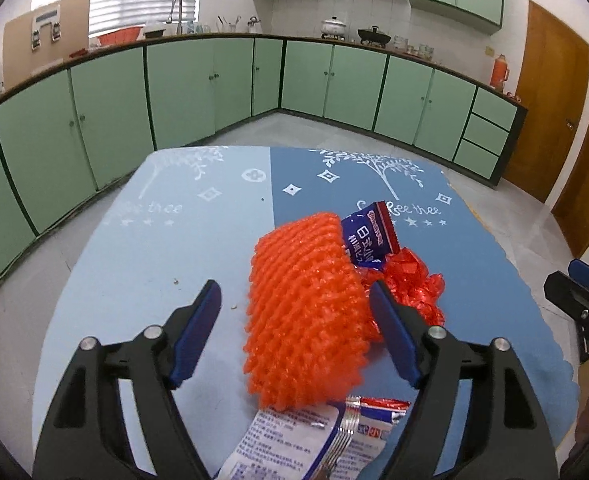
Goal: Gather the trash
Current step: 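Grasp the orange foam net with left gripper while right grasps the red bag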
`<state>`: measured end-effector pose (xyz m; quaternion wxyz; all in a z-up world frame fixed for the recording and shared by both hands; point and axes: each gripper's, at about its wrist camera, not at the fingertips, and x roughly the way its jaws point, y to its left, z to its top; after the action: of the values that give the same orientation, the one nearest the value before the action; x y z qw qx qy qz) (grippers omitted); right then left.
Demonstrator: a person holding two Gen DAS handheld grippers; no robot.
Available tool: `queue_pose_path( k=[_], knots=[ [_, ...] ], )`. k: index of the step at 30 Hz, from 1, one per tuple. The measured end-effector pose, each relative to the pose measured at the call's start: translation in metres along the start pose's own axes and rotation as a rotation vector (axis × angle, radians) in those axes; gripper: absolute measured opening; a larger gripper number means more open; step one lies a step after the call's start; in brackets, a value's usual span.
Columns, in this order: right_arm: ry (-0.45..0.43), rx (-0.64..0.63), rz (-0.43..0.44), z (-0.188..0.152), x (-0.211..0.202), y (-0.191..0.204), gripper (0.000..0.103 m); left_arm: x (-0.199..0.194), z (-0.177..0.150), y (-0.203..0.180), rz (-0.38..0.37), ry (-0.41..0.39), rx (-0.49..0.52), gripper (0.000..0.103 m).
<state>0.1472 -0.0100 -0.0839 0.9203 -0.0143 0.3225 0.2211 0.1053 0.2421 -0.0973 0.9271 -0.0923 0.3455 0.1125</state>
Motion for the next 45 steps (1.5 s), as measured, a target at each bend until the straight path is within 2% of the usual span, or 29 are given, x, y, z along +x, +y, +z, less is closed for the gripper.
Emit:
queue_pose_path(
  k=[8, 14, 22, 32, 38, 41, 43, 45],
  knots=[
    [0.017, -0.032, 0.012, 0.0, 0.012, 0.018, 0.093, 0.019, -0.004, 0.007, -0.024, 0.06, -0.04, 0.032],
    [0.027, -0.057, 0.046, 0.002, 0.022, 0.032, 0.093, 0.005, -0.001, 0.011, -0.02, 0.003, -0.061, 0.015],
    [0.052, -0.09, 0.085, 0.002, 0.046, 0.059, 0.092, -0.025, 0.006, 0.02, 0.006, -0.1, -0.068, 0.013],
    [0.067, -0.104, 0.059, -0.001, 0.072, 0.077, 0.089, -0.01, -0.006, 0.032, 0.051, -0.069, -0.057, 0.013],
    [0.105, -0.102, 0.043, -0.007, 0.089, 0.08, 0.083, 0.0, -0.01, 0.04, 0.065, -0.051, -0.065, 0.013],
    [0.144, -0.105, 0.058, -0.012, 0.099, 0.082, 0.068, 0.0, -0.009, 0.04, 0.077, -0.052, -0.053, 0.013],
    [0.175, -0.101, 0.094, -0.014, 0.104, 0.083, 0.051, 0.002, -0.009, 0.041, 0.076, -0.046, -0.056, 0.013],
    [0.174, -0.113, 0.099, -0.015, 0.103, 0.086, 0.044, 0.002, -0.01, 0.042, 0.074, -0.043, -0.06, 0.013]
  ],
)
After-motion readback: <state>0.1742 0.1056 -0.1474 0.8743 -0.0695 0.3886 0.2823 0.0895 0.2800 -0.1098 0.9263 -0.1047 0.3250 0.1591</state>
